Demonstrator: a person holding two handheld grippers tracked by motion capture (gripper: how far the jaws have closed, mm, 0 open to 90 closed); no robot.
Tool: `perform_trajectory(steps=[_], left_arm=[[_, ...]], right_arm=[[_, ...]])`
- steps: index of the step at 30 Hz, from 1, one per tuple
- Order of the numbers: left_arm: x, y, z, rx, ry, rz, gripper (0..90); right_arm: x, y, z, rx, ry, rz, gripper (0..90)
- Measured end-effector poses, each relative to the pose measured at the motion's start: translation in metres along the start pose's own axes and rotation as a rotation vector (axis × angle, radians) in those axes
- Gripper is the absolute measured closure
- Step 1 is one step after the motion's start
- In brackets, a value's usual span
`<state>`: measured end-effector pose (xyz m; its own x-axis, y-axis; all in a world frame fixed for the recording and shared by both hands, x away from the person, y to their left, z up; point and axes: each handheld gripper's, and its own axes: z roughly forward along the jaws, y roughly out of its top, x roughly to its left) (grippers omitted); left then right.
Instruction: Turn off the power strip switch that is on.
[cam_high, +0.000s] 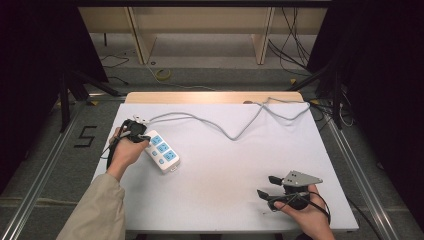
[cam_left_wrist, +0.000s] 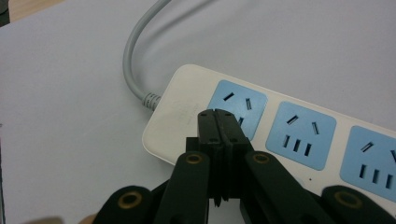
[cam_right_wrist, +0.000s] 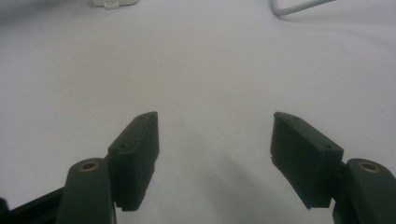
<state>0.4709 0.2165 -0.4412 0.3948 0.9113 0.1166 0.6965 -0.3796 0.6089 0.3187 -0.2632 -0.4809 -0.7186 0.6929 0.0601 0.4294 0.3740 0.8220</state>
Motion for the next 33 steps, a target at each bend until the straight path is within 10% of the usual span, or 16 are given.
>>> perform_trajectory(steps=[33], left_arm=[[0.001,0.002,0.012,0.066,0.011,0.026,89.5]], right_arm=[[0.0,0.0,0.0,0.0,0.002,-0.001,33.5]])
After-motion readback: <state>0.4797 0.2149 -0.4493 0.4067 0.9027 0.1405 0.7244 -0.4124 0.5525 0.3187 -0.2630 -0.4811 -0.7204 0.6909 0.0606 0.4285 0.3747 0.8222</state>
